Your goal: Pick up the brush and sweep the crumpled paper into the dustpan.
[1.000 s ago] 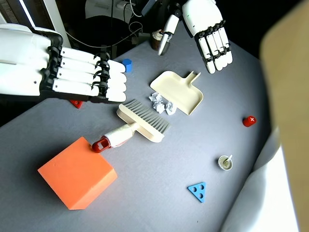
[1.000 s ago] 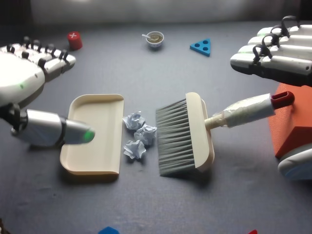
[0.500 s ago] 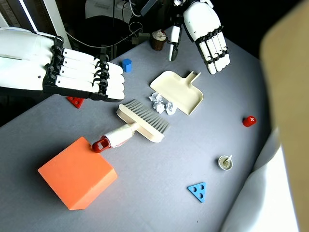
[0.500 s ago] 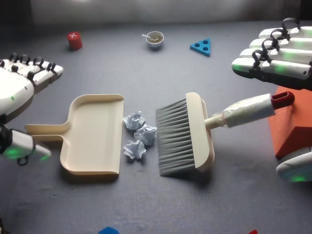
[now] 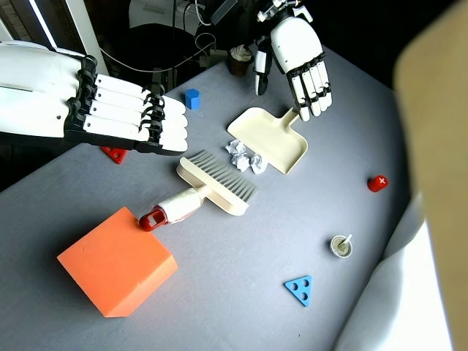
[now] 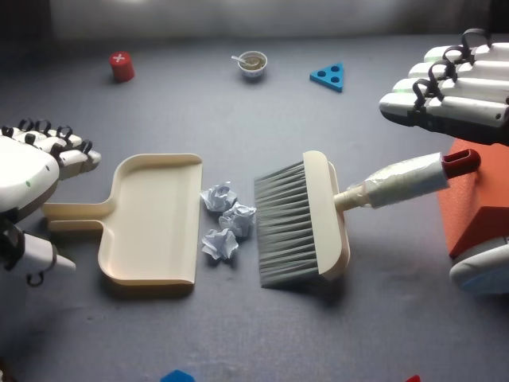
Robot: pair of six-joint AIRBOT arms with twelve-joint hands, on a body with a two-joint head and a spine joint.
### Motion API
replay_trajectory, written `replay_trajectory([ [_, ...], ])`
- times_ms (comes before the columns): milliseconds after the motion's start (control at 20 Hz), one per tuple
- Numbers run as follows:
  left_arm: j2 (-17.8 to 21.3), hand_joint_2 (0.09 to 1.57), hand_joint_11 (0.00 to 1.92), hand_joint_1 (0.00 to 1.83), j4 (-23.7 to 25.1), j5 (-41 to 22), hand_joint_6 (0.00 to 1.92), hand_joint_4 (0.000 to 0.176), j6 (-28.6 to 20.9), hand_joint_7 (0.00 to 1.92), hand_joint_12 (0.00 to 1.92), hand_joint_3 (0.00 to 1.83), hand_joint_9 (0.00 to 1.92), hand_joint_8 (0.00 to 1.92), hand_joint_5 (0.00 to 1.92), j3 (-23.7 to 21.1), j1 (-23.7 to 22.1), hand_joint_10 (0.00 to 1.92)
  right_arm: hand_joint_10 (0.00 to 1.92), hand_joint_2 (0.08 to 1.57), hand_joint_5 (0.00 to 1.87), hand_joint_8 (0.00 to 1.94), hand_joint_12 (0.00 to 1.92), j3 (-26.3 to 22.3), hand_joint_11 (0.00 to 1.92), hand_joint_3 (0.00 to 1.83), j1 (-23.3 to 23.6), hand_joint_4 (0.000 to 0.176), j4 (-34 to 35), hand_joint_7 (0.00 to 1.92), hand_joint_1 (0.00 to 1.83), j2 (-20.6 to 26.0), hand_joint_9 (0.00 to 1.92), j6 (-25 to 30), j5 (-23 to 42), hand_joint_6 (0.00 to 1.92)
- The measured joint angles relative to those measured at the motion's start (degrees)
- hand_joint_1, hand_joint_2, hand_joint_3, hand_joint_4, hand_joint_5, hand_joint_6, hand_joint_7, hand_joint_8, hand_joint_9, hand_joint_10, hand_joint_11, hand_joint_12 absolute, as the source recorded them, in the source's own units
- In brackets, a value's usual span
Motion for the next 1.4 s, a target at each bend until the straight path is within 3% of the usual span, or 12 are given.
replay_trajectory([
  [50,-0.2,0.97,0.19,0.84,-0.4,0.1,0.01,0.126,0.0,0.16,0.05,0.00,0.14,0.00,0.49,0.4,0.3,0.00,0.01,0.91,0.03,0.01,0.01,0.0,0.07,0.00,0.0,0.000,0.0,0.06,0.00,0.0,0.07,0.0,0.0,0.01],
  [100,-0.7,0.96,0.18,0.85,-0.5,0.0,0.02,0.127,0.0,0.16,0.05,0.00,0.14,0.00,0.51,1.1,0.4,0.00,0.01,0.91,0.03,0.01,0.01,0.0,0.07,0.00,0.0,0.000,0.0,0.06,0.00,0.0,0.06,0.0,0.0,0.01],
  [250,-1.9,0.97,0.19,0.91,-0.7,0.4,0.01,0.100,0.0,0.13,0.06,0.00,0.13,0.00,0.59,3.0,0.4,0.00,0.00,0.92,0.04,0.00,0.01,0.0,0.05,0.01,0.0,0.000,0.0,0.05,0.00,0.0,0.04,0.0,0.0,0.01],
  [350,-2.6,0.97,0.22,0.88,-0.8,0.5,0.00,0.116,0.0,0.20,0.08,0.00,0.17,0.01,0.60,4.1,0.4,0.00,0.01,0.92,0.04,0.00,0.01,0.0,0.07,0.00,0.0,0.000,0.3,0.05,0.00,0.0,0.05,0.0,0.0,0.01],
  [500,-3.8,0.97,0.23,0.87,-0.9,0.6,0.00,0.106,0.0,0.18,0.09,0.00,0.17,0.00,0.60,5.8,0.4,0.00,0.00,0.93,0.04,0.00,0.01,0.0,0.06,0.01,0.0,0.000,0.7,0.05,0.01,0.0,0.05,0.0,0.0,0.01],
  [550,-4.4,0.97,0.23,0.88,-0.9,0.7,0.00,0.118,0.0,0.19,0.10,0.00,0.17,0.01,0.60,6.3,0.4,0.00,0.00,0.94,0.04,0.00,0.00,0.0,0.05,0.01,0.0,0.000,0.9,0.05,0.01,0.0,0.04,0.0,0.0,0.00],
  [650,-5.2,0.97,0.23,0.90,-0.9,1.0,0.00,0.119,0.1,0.19,0.10,0.00,0.18,0.00,0.61,6.7,0.2,0.00,0.00,0.94,0.04,0.00,0.00,0.0,0.05,0.00,0.0,0.000,1.0,0.04,0.00,0.0,0.04,0.0,0.0,0.00],
  [700,-5.6,0.97,0.23,0.92,-0.9,1.2,0.01,0.109,0.3,0.19,0.10,0.00,0.19,0.00,0.62,7.1,0.1,0.01,0.00,0.94,0.03,0.00,0.00,0.0,0.04,0.01,0.0,0.000,1.0,0.04,0.01,0.0,0.04,0.0,0.0,0.00],
  [1050,-8.5,0.99,0.24,0.88,-1.5,2.3,0.01,0.115,1.8,0.22,0.12,0.01,0.21,0.01,0.63,10.5,-0.8,0.01,0.00,0.95,0.04,0.00,0.01,0.0,0.06,0.00,0.0,0.000,1.0,0.05,0.02,0.1,0.05,0.0,0.0,0.01],
  [1100,-8.8,1.00,0.24,0.89,-1.6,2.6,0.01,0.108,2.0,0.23,0.13,0.01,0.22,0.01,0.65,11.0,-1.1,0.01,0.01,0.95,0.07,0.01,0.01,0.0,0.08,0.00,0.0,0.000,1.0,0.08,0.04,0.1,0.08,0.0,0.0,0.01],
  [1200,-9.3,1.03,0.20,0.86,-1.7,2.9,0.01,0.116,2.6,0.21,0.12,0.02,0.19,0.00,0.64,11.7,-1.6,0.00,0.01,0.95,0.07,0.01,0.01,-0.1,0.07,0.00,0.0,0.000,1.0,0.08,0.05,0.1,0.07,0.0,0.1,0.01],
  [1400,-10.1,1.08,0.18,0.86,-2.5,3.1,0.00,0.107,4.2,0.25,0.17,0.00,0.20,0.00,0.73,12.0,-2.2,0.00,0.01,0.96,0.07,0.01,0.01,-0.1,0.09,0.00,0.0,0.000,1.0,0.08,0.00,0.1,0.07,0.0,0.1,0.01],
])
